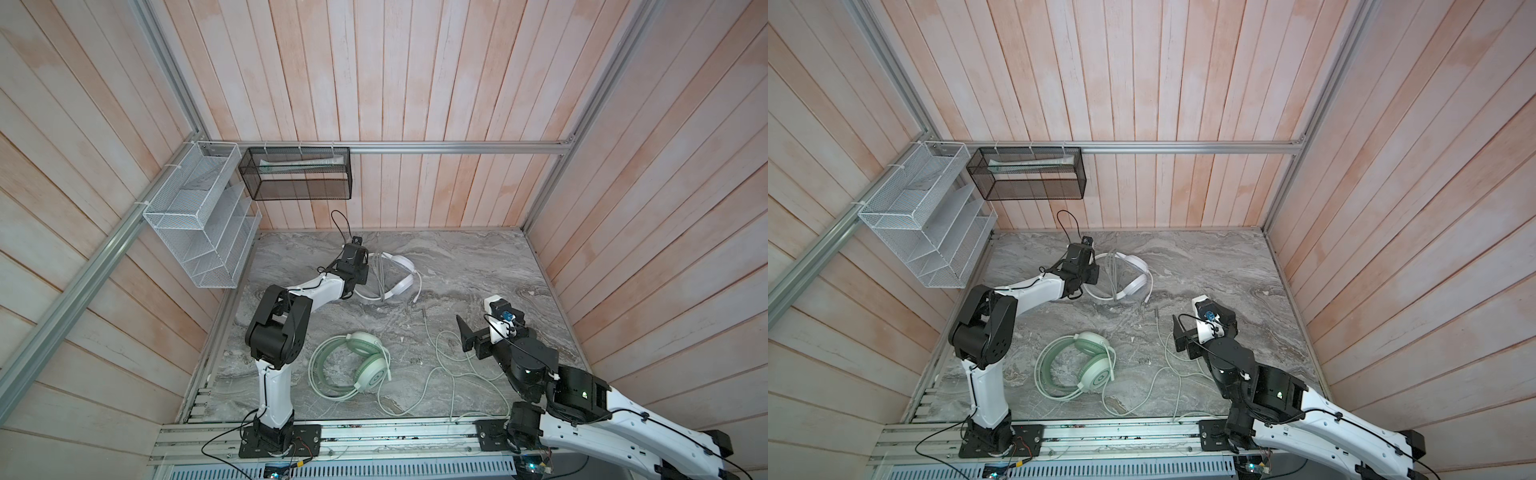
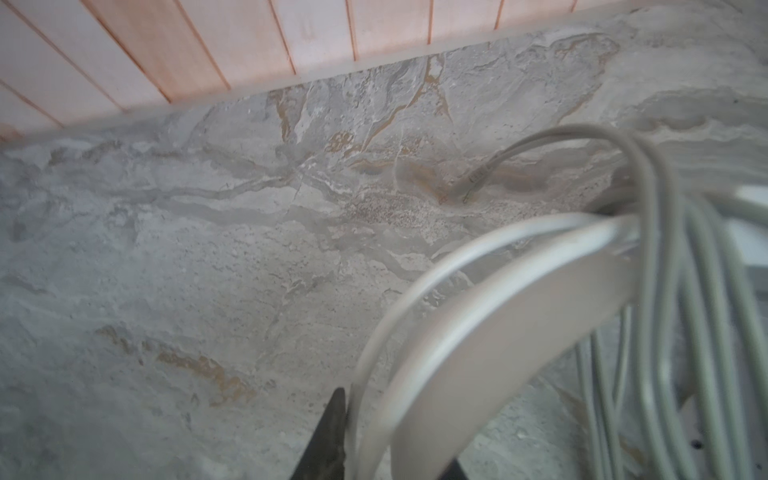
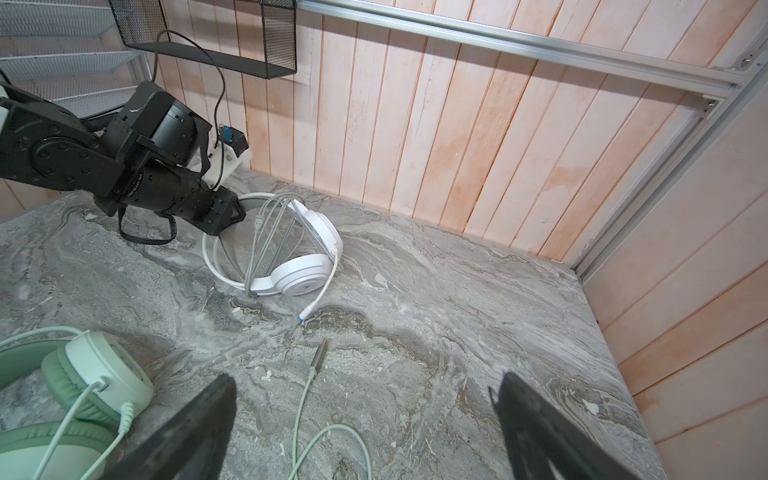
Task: Wrap the headphones
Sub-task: 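Open the left gripper and lift it off the white headset, then move the left gripper down to the mint-green headset's headband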
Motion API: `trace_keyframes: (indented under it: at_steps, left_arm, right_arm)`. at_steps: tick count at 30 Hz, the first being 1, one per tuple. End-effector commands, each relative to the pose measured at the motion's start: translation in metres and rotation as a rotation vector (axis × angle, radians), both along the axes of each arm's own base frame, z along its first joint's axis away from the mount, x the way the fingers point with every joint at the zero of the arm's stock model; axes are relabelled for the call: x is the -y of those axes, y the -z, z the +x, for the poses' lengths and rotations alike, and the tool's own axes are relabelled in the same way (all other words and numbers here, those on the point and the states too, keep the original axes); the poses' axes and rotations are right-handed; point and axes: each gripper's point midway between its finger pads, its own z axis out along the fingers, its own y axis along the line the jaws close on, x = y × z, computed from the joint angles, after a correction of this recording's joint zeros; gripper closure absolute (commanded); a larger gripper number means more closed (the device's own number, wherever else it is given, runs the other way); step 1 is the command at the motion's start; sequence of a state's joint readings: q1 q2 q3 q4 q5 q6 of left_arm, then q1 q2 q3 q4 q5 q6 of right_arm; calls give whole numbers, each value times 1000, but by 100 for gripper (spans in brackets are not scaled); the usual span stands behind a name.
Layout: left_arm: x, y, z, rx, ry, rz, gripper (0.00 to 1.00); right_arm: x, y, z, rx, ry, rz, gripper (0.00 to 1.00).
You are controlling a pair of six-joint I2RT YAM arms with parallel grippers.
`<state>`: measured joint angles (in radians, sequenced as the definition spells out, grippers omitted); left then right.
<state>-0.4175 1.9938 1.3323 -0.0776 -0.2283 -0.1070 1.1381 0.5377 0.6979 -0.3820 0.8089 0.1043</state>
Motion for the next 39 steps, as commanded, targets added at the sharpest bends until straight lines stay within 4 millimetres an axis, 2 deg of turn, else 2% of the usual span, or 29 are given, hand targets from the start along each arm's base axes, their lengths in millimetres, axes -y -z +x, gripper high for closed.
trace_keyframes:
  at_steps: [1,6,9,15,18,20,22,24,31,39]
  left_arm:
    - [10,-5,4,11,27,-40,65]
    - [10,-21,4,21,27,-44,56]
    - [8,-40,2,35,21,-45,32]
    - [1,-84,-9,45,-17,-84,23]
    - [-5,-112,-20,61,-44,-116,20]
    - [-11,-132,-31,82,-65,-143,11]
    - [-19,-149,-48,105,-85,-178,2]
    - [-27,-160,-67,127,-102,-223,2]
    - [-62,-166,-132,159,-197,-343,2]
    - [-92,-164,-174,232,-260,-381,1]
  right_arm:
    - [-5,6,1,-10,-12,-6,1]
    - [-5,6,1,-11,-12,-2,1]
    - [-6,7,1,-13,-14,-7,2]
    - [-9,10,1,-19,-21,-16,1]
    - [-9,11,2,-17,-21,-19,1]
    - [-9,13,2,-18,-18,-28,2]
    - [-9,13,2,-18,-18,-24,2]
    - [-9,15,1,-20,-24,-25,1]
    - [-10,18,1,-21,-25,-30,1]
    - [-15,27,5,-22,-22,-71,1]
